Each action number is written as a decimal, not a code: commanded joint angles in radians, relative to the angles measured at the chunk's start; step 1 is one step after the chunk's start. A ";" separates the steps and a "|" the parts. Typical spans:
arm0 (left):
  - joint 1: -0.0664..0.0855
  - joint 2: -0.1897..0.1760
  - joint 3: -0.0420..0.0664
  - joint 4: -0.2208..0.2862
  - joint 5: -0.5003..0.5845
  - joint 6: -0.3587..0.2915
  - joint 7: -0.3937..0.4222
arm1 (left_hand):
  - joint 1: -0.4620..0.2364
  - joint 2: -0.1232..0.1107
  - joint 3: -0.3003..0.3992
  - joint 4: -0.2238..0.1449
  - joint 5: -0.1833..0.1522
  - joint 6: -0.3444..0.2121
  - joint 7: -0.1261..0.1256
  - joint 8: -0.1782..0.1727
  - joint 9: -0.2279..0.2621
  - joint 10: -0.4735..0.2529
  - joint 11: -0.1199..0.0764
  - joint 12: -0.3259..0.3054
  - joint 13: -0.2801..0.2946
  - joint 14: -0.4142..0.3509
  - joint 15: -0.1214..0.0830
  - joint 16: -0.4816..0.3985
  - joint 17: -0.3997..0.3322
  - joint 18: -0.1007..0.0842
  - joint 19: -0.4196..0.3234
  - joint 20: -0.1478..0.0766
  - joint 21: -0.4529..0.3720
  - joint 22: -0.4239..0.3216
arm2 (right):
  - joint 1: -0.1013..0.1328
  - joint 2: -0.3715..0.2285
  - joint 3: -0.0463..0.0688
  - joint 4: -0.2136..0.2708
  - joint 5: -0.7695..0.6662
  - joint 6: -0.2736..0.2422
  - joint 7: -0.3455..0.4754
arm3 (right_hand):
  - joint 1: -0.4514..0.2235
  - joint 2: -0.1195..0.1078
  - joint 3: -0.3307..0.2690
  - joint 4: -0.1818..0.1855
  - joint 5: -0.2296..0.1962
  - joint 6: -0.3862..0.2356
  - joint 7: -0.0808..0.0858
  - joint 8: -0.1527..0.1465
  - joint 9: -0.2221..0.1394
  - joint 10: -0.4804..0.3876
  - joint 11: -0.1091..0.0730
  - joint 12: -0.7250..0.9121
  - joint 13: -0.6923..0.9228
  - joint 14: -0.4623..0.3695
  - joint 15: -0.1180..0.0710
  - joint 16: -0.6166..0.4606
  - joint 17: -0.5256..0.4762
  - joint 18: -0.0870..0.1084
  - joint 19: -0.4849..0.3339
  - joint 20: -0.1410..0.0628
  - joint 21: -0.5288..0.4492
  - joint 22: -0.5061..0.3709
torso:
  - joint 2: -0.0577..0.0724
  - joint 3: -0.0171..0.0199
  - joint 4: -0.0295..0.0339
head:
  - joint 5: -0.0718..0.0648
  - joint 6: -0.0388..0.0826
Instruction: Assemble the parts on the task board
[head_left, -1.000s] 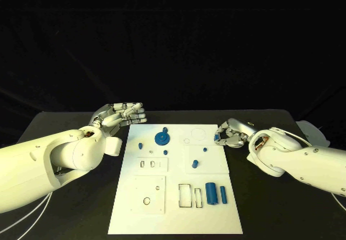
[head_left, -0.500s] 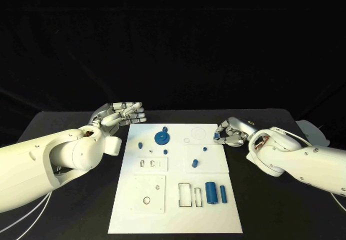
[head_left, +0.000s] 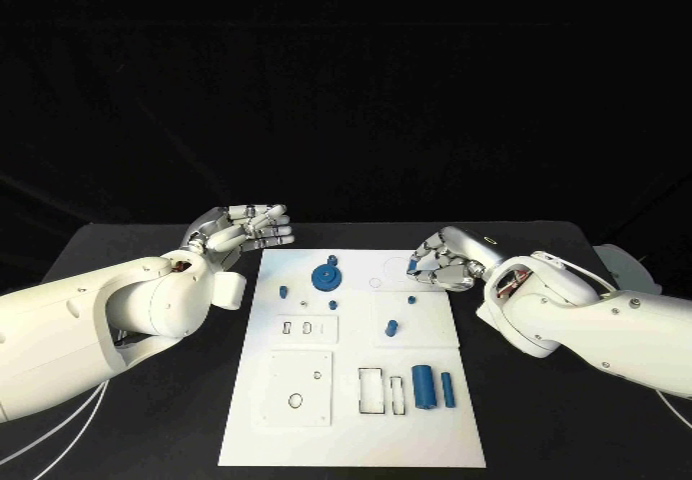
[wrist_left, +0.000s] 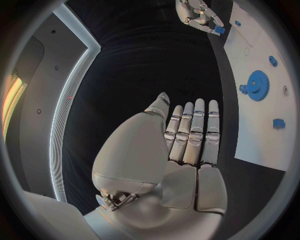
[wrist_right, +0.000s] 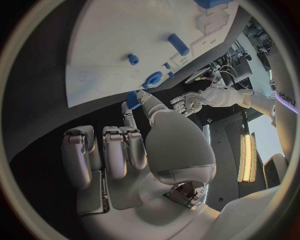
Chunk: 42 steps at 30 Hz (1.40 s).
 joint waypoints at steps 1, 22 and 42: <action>-0.001 0.006 0.001 -0.004 0.001 0.020 0.005 | -0.003 0.009 -0.006 0.001 0.001 0.005 0.000 -0.004 -0.001 0.008 0.000 -0.004 0.001 0.007 -0.002 -0.004 -0.001 0.013 0.008 0.001 -0.004 -0.001 | 0.003 0.022 0.001 0.020 -0.051 0.009 -0.044 | -0.009 0.002 0.002 0.007 0.004 0.008 -0.002 0.006 0.001 0.107 -0.008 0.004 0.264 0.106 -0.005 0.004 0.263 -0.006 0.104 -0.008 0.004 0.263 | -0.009 -0.0028 0.0013 | 0.006 -0.007; -0.005 0.048 0.000 -0.034 0.001 0.023 0.003 | -0.002 0.009 -0.006 0.000 0.001 0.006 0.000 -0.004 -0.001 0.009 0.000 -0.005 0.001 0.008 -0.002 -0.005 -0.001 0.013 0.008 0.001 -0.004 -0.002 | -0.015 0.286 -0.015 -0.002 -0.205 0.142 -0.136 | -0.010 0.006 0.006 0.012 0.008 0.005 -0.002 0.000 0.001 0.107 -0.009 0.004 0.264 0.106 -0.007 0.004 0.263 -0.006 0.104 -0.010 0.004 0.263 | -0.016 -0.0093 0.0103 | 0.071 -0.033; -0.005 0.049 0.000 -0.035 0.001 0.024 0.002 | -0.002 0.009 -0.006 0.000 0.001 0.006 0.000 -0.004 -0.001 0.009 0.000 -0.005 0.001 0.008 -0.002 -0.005 -0.002 0.013 0.008 0.001 -0.004 -0.002 | -0.061 0.331 -0.025 -0.018 -0.258 0.192 -0.173 | -0.012 0.005 0.006 0.013 0.009 0.001 -0.001 -0.004 0.001 0.107 -0.009 0.004 0.264 0.106 -0.007 0.004 0.263 -0.006 0.104 -0.011 0.004 0.263 | -0.015 -0.0070 0.0087 | 0.093 -0.051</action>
